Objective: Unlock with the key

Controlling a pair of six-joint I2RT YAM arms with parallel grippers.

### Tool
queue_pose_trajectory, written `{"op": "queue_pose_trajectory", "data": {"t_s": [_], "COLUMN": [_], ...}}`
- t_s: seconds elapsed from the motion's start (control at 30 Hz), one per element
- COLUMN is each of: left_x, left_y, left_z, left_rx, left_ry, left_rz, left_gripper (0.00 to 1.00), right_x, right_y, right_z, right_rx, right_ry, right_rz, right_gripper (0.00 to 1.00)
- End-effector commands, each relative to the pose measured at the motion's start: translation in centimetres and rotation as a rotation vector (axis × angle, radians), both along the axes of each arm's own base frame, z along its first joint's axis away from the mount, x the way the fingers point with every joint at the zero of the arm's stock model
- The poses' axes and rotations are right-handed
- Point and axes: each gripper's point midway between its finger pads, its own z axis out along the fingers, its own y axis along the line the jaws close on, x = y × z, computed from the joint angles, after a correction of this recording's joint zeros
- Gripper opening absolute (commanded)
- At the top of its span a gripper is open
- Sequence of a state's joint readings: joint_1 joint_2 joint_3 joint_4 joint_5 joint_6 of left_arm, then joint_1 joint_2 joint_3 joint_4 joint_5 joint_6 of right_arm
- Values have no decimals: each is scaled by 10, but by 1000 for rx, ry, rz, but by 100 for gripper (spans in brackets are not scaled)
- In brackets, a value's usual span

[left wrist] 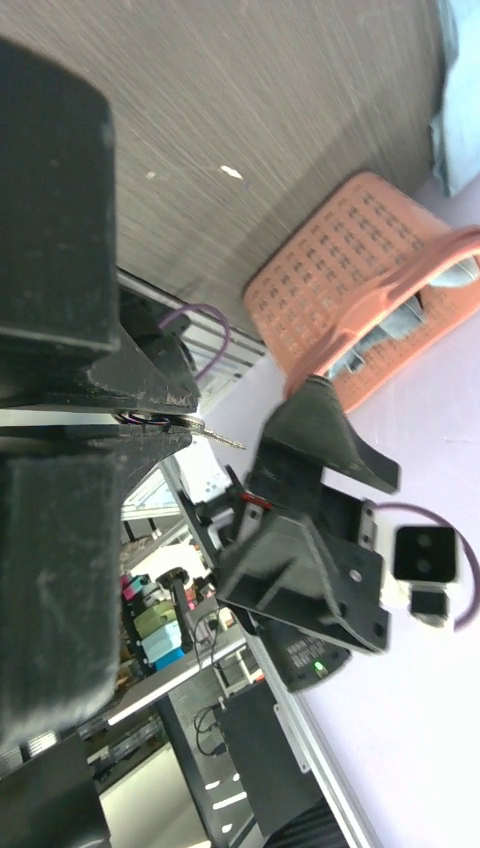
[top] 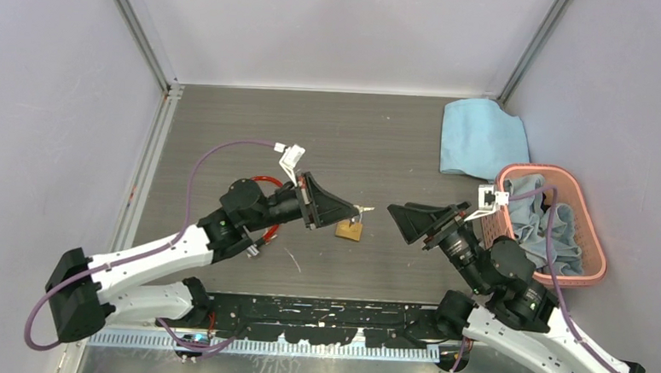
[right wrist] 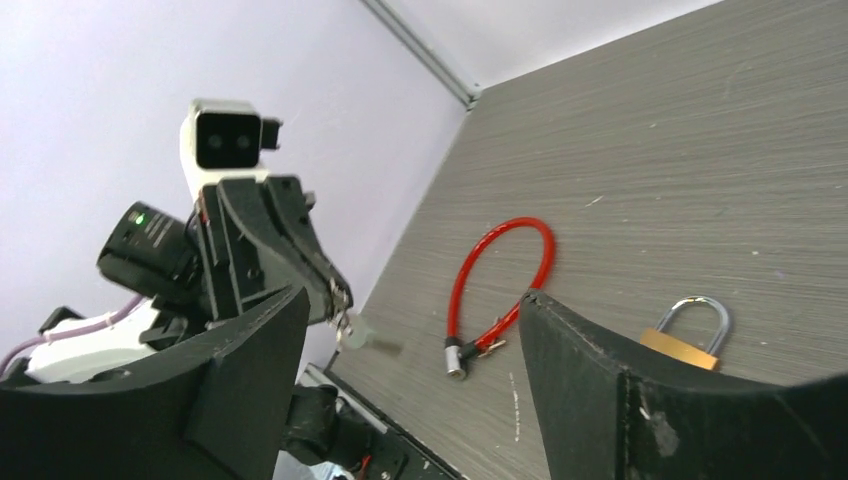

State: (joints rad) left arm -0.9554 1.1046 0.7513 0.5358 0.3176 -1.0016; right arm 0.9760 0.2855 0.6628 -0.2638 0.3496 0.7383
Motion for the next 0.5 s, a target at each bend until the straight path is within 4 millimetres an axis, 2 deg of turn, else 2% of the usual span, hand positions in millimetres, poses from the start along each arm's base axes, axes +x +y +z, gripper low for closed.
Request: {"op": "queue_pose_trajectory", "data": {"t_s": [0.0,0.2,0.33,0.47], "left_x": [0,2,3,5], "left_y": [26,73,106,130], "left_z": [-14,-62,-97,-120], "left_rx": [71,275,422,519], "left_ry": [-23,11,51,77], "left_rz": [94,249,343,423], "left_gripper": [0,0,0,0], "right_x": [11,33,47,58], "right_y": [-13,-19,-15,-3], "right_z": [5,-17,-39,-65], "right_rx": [-73,-233,-395,-581], "right_ry": [9,110,196,269], "right_rz": [-92,-216,-275,-278], "right_gripper": [84,89,90,95]}}
